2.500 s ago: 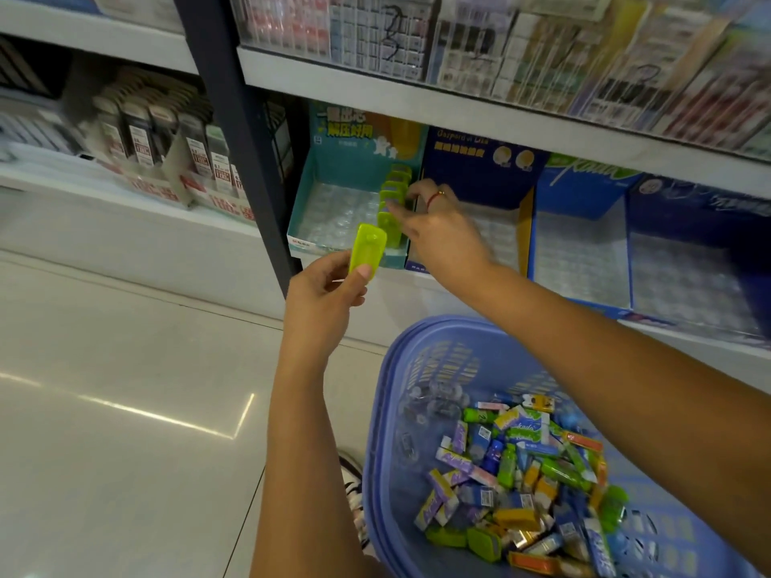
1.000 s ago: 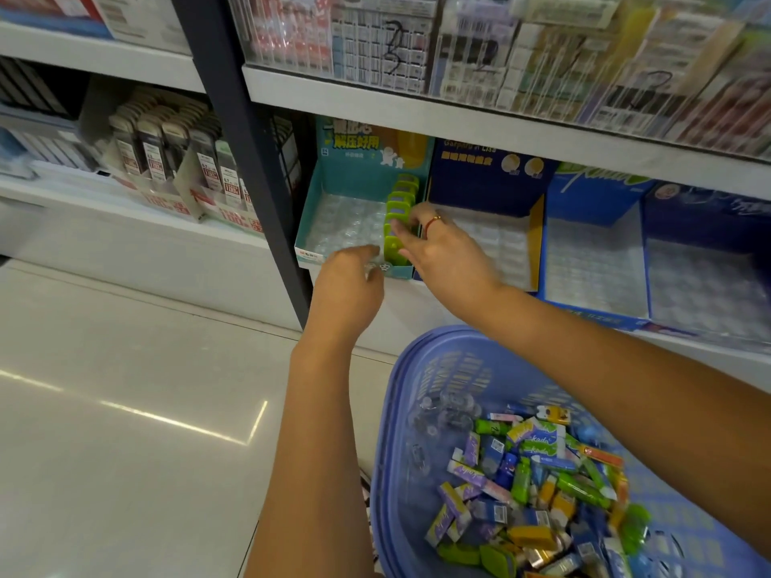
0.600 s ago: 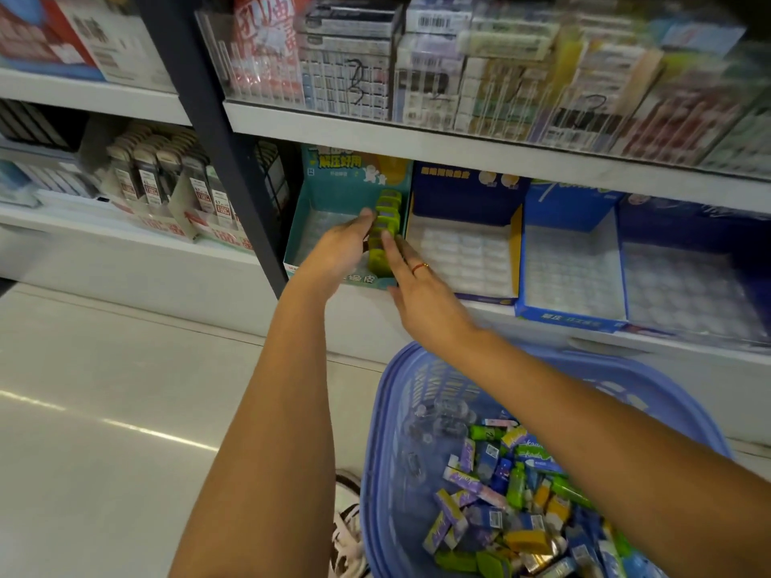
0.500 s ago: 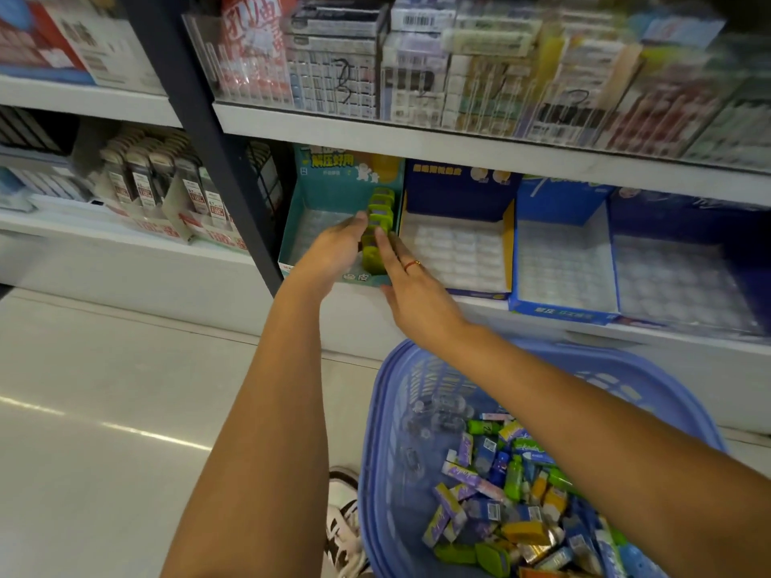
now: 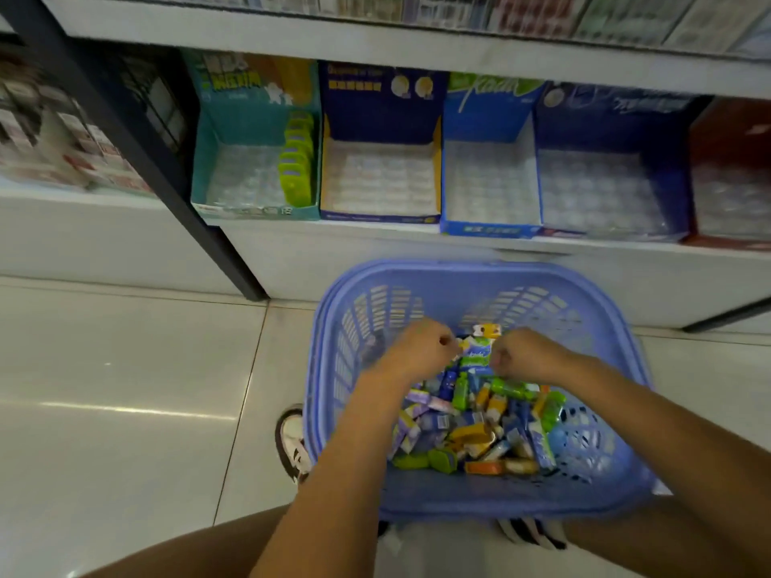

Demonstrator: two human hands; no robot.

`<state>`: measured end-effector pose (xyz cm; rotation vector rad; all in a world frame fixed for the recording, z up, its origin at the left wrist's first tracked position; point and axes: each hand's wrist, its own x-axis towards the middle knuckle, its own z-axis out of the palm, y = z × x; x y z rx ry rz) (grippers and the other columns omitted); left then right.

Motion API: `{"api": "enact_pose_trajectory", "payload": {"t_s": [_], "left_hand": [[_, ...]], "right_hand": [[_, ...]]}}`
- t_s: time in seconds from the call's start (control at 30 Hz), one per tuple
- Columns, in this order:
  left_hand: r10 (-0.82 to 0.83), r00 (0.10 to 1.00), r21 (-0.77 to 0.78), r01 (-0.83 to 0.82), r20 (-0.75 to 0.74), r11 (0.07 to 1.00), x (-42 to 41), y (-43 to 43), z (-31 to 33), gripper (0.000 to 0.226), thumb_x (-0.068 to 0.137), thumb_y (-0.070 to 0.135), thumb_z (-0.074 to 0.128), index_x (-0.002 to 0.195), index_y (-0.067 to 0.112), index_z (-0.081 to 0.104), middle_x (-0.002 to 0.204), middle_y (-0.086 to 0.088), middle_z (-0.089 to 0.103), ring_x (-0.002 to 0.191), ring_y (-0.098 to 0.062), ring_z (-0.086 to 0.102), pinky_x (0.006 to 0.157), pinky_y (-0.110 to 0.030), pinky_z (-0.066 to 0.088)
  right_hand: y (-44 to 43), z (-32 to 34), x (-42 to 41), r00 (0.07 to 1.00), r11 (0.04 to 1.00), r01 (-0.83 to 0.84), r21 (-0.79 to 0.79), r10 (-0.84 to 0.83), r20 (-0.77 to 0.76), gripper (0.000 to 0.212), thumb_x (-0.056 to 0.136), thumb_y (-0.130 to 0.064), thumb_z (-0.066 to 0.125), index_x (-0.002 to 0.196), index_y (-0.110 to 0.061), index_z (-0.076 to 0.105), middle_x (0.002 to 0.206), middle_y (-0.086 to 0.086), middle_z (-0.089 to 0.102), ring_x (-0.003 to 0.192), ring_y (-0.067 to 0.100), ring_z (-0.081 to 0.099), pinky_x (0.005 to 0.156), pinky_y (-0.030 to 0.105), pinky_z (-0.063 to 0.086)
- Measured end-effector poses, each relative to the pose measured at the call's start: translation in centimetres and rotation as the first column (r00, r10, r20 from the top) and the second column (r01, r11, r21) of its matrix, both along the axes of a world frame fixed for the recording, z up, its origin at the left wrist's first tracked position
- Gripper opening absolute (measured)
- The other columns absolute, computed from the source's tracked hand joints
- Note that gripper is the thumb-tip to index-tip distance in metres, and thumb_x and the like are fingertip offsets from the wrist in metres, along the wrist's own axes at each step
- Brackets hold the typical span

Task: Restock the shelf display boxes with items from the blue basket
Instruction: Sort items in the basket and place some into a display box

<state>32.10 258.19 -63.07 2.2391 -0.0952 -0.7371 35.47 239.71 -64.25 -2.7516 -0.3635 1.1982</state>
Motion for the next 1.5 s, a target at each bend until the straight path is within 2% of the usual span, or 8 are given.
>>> {"api": "enact_pose_trajectory", "payload": {"t_s": [0.1,0.27,0.4,0.53,0.87,1.1,1.33,1.5], "left_hand": [[-0.294,0.888,0.114,0.353,-0.353,0.929,-2.8,-1.5,-6.5,0.022,0.090,0.015,0.058,0.071,0.004,0.058,0.073,-0.016,0.052,0.066,-0.026,0.048,0.065,-0.035,0.041],[-0.509,0.733,0.202,0.640,-0.451,0.742,-5.5,-2.4,-11.1,0.049,0.086,0.020,0.067,0.132,0.011,0.053,0.127,-0.012,0.056,0.107,-0.031,0.057,0.086,-0.040,0.051],[-0.515,0.748,0.179,0.624,-0.418,0.761,-5.5,-3.0,-12.1,0.050,0.084,0.010,0.069,0.131,0.009,0.052,0.131,-0.015,0.052,0.112,-0.034,0.053,0.080,-0.037,0.043],[-0.468,0.814,0.152,0.540,-0.345,0.828,-5.7,-3.5,-12.9,0.039,0.085,0.015,0.066,0.122,0.006,0.055,0.127,-0.018,0.055,0.112,-0.033,0.053,0.087,-0.036,0.043],[-0.471,0.777,0.168,0.575,-0.417,0.801,-5.5,-3.0,-13.0,0.034,0.088,0.024,0.066,0.114,0.002,0.065,0.115,-0.017,0.063,0.089,-0.028,0.055,0.078,-0.036,0.045],[-0.115,0.915,0.293,0.240,-0.388,0.925,0.2,2.5,-6.3,0.032,0.081,0.025,0.070,0.058,0.014,0.049,0.057,-0.005,0.055,0.044,-0.016,0.052,0.043,-0.022,0.040],[0.192,0.853,-0.176,-0.310,-0.485,0.934,0.4,7.8,1.4,0.019,0.094,0.005,0.055,0.112,-0.002,0.054,0.098,-0.016,0.066,0.077,-0.019,0.065,0.076,-0.030,0.056],[0.282,0.829,-0.271,-0.447,-0.482,0.852,-0.9,9.6,2.9,0.013,0.097,0.006,0.049,0.110,0.003,0.052,0.085,-0.009,0.064,0.069,-0.015,0.062,0.065,-0.023,0.056]], "right_hand": [[-2.9,-3.4,-1.2,0.998,0.984,0.002,-0.177,-0.012,-0.054,0.019,0.093,-0.009,0.051,0.080,0.002,0.059,0.077,0.019,0.051,0.079,0.032,0.050,0.082,0.035,0.047],[-3.9,-5.1,-2.1,0.996,0.972,-0.084,-0.218,0.088,0.008,0.012,0.090,-0.008,0.056,0.101,-0.005,0.061,0.101,0.019,0.061,0.096,0.031,0.060,0.081,0.035,0.048],[-4.0,-5.0,-2.0,0.996,0.980,-0.063,-0.191,0.049,-0.077,0.020,0.088,0.001,0.054,0.069,-0.005,0.047,0.069,0.013,0.040,0.074,0.032,0.045,0.066,0.034,0.037],[-3.9,-4.6,-2.4,0.985,0.998,0.033,0.045,-0.025,-0.171,0.012,0.087,-0.010,0.065,0.097,-0.006,0.070,0.103,0.009,0.066,0.098,0.026,0.061,0.088,0.036,0.049],[0.1,-5.7,-4.4,0.987,0.978,-0.023,0.205,0.055,-0.154,0.013,0.084,-0.016,0.068,0.096,-0.016,0.069,0.079,-0.014,0.058,0.079,0.011,0.060,0.072,0.025,0.047],[4.3,-8.0,-5.2,0.972,0.960,-0.139,0.245,0.179,-0.150,0.017,0.082,-0.015,0.067,0.098,-0.011,0.071,0.103,0.007,0.070,0.095,0.023,0.064,0.073,0.024,0.046],[9.0,-12.0,-7.9,0.788,0.808,-0.578,0.117,0.589,-0.177,0.020,0.088,-0.009,0.056,0.103,-0.004,0.067,0.107,0.018,0.065,0.090,0.033,0.060,0.074,0.037,0.048],[8.9,-12.8,-8.4,0.828,0.845,-0.528,0.080,0.534,-0.174,0.019,0.092,-0.018,0.051,0.096,-0.006,0.066,0.101,0.020,0.064,0.089,0.034,0.061,0.070,0.033,0.043]]}}
